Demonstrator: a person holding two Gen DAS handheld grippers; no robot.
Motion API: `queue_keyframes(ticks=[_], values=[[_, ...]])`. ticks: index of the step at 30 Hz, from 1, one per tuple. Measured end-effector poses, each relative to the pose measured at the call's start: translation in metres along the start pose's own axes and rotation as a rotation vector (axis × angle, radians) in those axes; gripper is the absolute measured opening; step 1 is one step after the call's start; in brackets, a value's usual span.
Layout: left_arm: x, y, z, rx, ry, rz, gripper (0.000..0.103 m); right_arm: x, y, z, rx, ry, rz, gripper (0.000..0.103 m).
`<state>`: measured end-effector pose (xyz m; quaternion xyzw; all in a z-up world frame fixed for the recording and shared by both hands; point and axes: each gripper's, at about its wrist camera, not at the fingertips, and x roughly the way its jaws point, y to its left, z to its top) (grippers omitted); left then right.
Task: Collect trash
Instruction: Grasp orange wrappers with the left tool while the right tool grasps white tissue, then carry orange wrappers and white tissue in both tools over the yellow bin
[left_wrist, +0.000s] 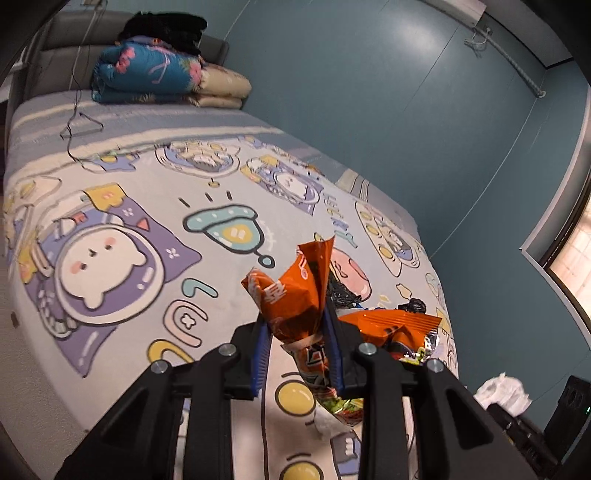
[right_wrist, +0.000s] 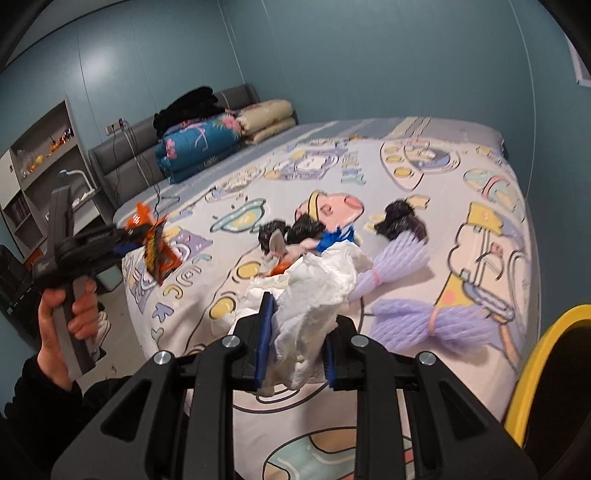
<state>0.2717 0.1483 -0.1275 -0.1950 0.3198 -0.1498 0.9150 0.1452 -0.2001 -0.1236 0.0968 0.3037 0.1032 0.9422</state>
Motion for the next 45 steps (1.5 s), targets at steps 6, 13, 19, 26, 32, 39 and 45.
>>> queue_keyframes(ticks=[6,13,19,26,32,39,45], values=[[-0.034,-0.019,-0.006,0.047,-0.045,0.019,0.025,-0.033,-0.011,0.013,0.017,-0.063,-0.028,0.022],[-0.056,-0.05,-0.009,0.098,-0.076,-0.009,0.025,-0.07,-0.03,0.027,0.049,-0.132,-0.073,0.022],[-0.059,-0.088,-0.016,0.155,-0.07,-0.053,0.025,-0.099,-0.045,0.032,0.066,-0.194,-0.123,0.022],[-0.049,-0.133,-0.028,0.217,-0.037,-0.086,0.025,-0.131,-0.062,0.03,0.082,-0.262,-0.179,0.022],[-0.04,-0.173,-0.043,0.273,-0.002,-0.121,0.025,-0.156,-0.082,0.026,0.112,-0.301,-0.225,0.022],[-0.032,-0.218,-0.056,0.325,0.032,-0.163,0.026,-0.184,-0.104,0.018,0.145,-0.346,-0.295,0.022],[-0.022,-0.264,-0.067,0.387,0.06,-0.218,0.026,-0.204,-0.121,0.011,0.163,-0.371,-0.356,0.022]])
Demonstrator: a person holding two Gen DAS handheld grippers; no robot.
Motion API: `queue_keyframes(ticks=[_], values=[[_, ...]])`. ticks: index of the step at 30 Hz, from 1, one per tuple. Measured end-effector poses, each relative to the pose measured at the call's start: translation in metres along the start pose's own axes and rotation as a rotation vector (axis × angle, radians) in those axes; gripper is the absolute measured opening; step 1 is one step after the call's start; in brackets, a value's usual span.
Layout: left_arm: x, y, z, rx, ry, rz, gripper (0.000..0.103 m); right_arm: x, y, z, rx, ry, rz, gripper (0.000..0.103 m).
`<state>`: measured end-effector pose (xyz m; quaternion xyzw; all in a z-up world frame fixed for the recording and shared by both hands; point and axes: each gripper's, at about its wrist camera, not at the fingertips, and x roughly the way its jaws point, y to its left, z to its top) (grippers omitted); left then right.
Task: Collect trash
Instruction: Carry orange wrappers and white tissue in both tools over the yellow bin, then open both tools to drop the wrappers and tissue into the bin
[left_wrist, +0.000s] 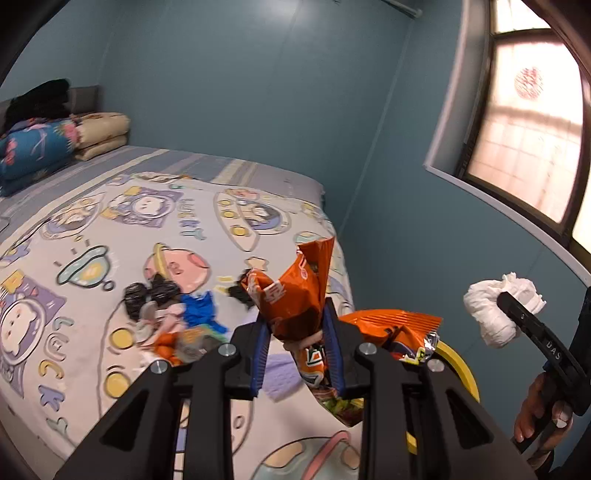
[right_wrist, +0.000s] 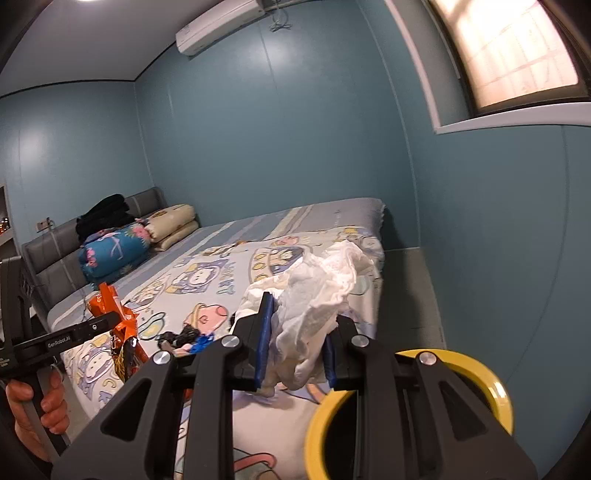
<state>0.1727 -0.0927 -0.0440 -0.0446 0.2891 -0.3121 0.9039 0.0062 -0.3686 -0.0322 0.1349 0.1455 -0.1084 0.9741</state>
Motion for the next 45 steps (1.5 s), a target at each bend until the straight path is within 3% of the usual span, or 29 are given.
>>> queue_keyframes(ticks=[8,20,29,41,43,44,45], values=[[0.027,-0.055,0.004,0.099,0.03,-0.067,0.026,-0.005,-0.032,-0.003,0.02,0.001,-0.088,0.022],[0.076,-0.118,-0.017,0.137,0.108,-0.172,0.026,-0.006,-0.074,-0.009,0.059,0.016,-0.191,0.023],[0.108,-0.137,-0.044,0.179,0.196,-0.172,0.026,-0.001,-0.101,-0.017,0.095,0.07,-0.239,0.023],[0.133,-0.159,-0.075,0.236,0.279,-0.204,0.026,0.018,-0.113,-0.027,0.115,0.164,-0.242,0.025],[0.136,-0.16,-0.077,0.231,0.29,-0.208,0.026,0.021,-0.114,-0.027,0.131,0.175,-0.234,0.029],[0.136,-0.159,-0.078,0.221,0.29,-0.212,0.028,0.022,-0.115,-0.027,0.133,0.177,-0.233,0.03],[0.135,-0.157,-0.077,0.21,0.287,-0.214,0.036,0.021,-0.116,-0.028,0.134,0.175,-0.236,0.034]])
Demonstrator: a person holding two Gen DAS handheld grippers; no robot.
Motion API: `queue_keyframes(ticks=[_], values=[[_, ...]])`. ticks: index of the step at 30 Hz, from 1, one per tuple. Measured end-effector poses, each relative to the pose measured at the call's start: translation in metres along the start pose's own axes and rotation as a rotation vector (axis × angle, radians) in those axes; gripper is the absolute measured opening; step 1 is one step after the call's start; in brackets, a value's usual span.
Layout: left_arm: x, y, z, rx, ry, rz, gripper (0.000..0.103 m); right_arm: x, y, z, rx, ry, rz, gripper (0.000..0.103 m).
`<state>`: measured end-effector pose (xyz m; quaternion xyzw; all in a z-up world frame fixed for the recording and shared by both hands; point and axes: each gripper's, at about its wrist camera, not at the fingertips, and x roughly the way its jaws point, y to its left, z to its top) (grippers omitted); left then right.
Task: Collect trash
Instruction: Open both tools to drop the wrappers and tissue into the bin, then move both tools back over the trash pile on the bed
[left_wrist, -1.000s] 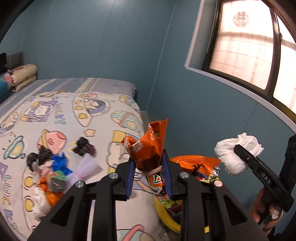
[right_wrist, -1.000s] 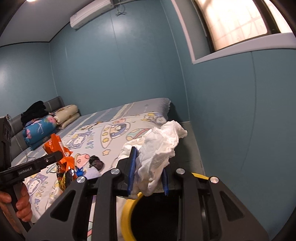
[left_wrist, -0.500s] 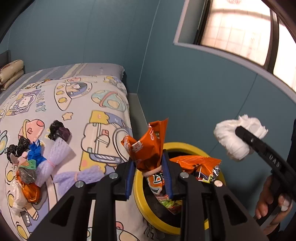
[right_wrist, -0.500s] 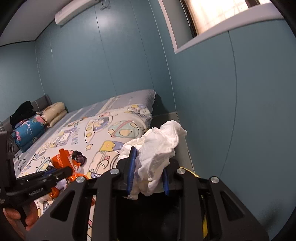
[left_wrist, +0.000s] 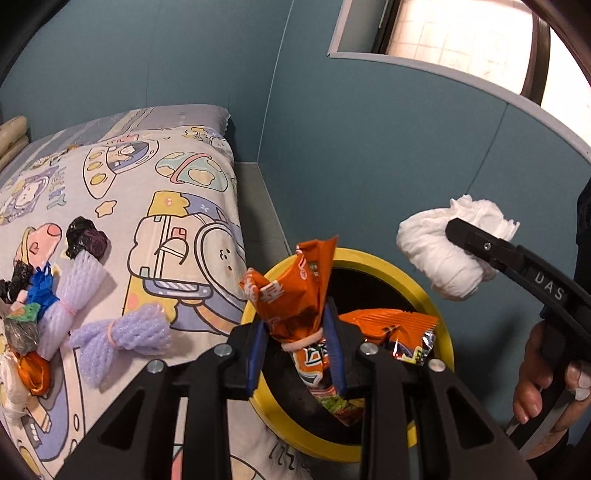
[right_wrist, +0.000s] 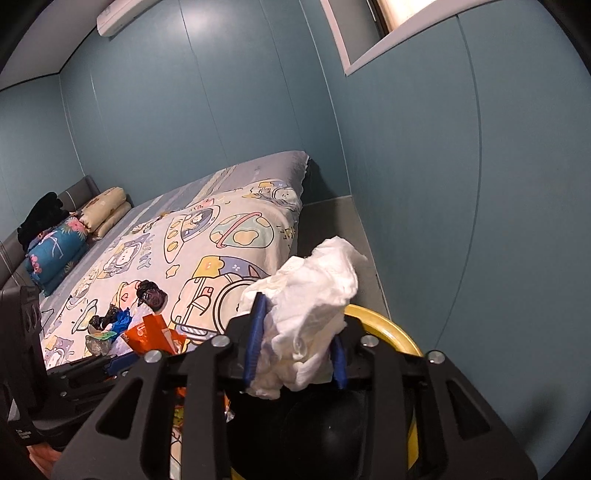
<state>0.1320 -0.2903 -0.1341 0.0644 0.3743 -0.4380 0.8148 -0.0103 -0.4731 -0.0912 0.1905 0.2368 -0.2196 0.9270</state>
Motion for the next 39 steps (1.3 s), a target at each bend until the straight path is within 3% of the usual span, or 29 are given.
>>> queue_keyframes(ticks=[1,3,8,18,24,39], values=[[-0.001,0.001,0.0,-0.011,-0.006,-0.004,0.05,0.0,-0.001,0.001,0.004,-0.005,-0.006,0.038],[-0.008,0.005,0.0,-0.035,-0.039,-0.001,0.063,-0.001,-0.002,0.002,0.014,-0.01,-0.007,0.043],[-0.016,0.013,0.003,-0.056,-0.063,-0.002,0.067,-0.005,-0.007,0.003,0.045,-0.028,-0.004,0.049],[-0.054,0.035,0.004,-0.058,-0.164,0.111,0.087,-0.024,0.004,0.007,0.037,-0.133,0.065,0.07],[-0.084,0.057,0.008,-0.077,-0.229,0.172,0.095,-0.034,0.033,0.01,-0.031,-0.187,0.104,0.077],[-0.155,0.135,-0.011,-0.184,-0.301,0.331,0.095,-0.03,0.112,0.01,-0.138,-0.184,0.219,0.081]])
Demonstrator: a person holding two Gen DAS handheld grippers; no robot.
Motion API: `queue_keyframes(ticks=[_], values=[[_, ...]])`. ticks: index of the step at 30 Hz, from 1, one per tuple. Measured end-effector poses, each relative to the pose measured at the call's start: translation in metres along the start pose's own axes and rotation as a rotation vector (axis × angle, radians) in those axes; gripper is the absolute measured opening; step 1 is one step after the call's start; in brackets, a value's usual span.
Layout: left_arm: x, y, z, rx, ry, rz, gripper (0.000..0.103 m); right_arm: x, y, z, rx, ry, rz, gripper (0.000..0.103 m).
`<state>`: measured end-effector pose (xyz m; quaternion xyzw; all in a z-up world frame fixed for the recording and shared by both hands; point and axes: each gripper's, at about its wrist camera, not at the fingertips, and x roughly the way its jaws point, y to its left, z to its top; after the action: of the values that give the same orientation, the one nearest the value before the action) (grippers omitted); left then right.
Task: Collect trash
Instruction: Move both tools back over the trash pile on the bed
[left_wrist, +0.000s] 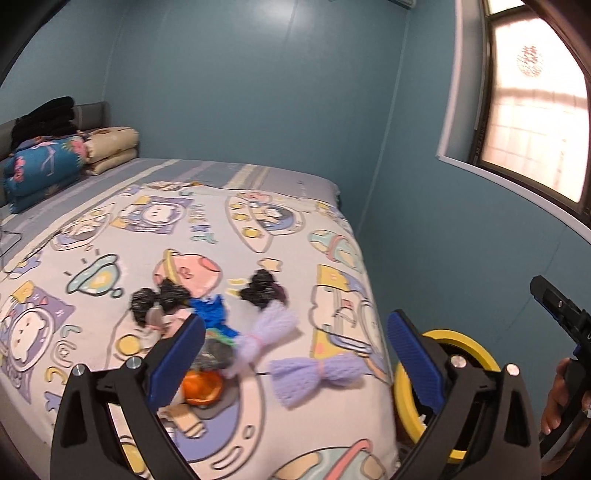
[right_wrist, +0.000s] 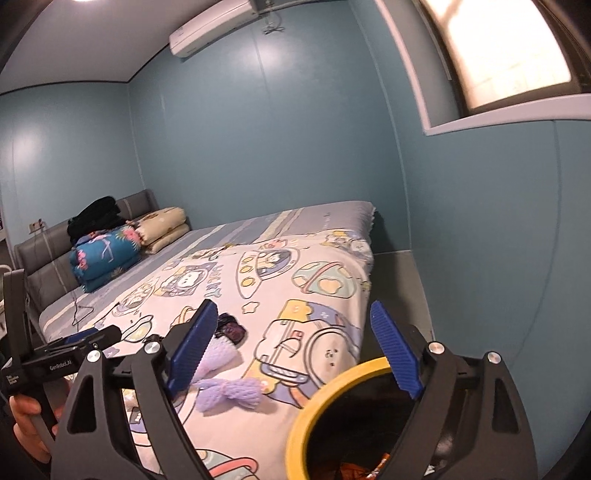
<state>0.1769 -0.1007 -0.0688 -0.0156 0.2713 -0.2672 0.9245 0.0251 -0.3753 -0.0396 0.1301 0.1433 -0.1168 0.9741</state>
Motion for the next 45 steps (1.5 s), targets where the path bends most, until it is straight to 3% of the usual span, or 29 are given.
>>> queue_keyframes(ticks=[10,23,45], values=[[-0.013,0.058,-0.016,-0.06,-0.001,0.084,0.095,0.033,0.048,-0.011,-0.079,0.051,0.056,0.084],[0.001,0.121,-0.057,-0.171,0.074,0.146,0.095,0.092,0.081,-0.048,-0.13,0.177,0.067,0.084],[0.051,0.162,-0.096,-0.216,0.207,0.17,0.095,0.178,0.094,-0.112,-0.133,0.394,0.001,0.084]])
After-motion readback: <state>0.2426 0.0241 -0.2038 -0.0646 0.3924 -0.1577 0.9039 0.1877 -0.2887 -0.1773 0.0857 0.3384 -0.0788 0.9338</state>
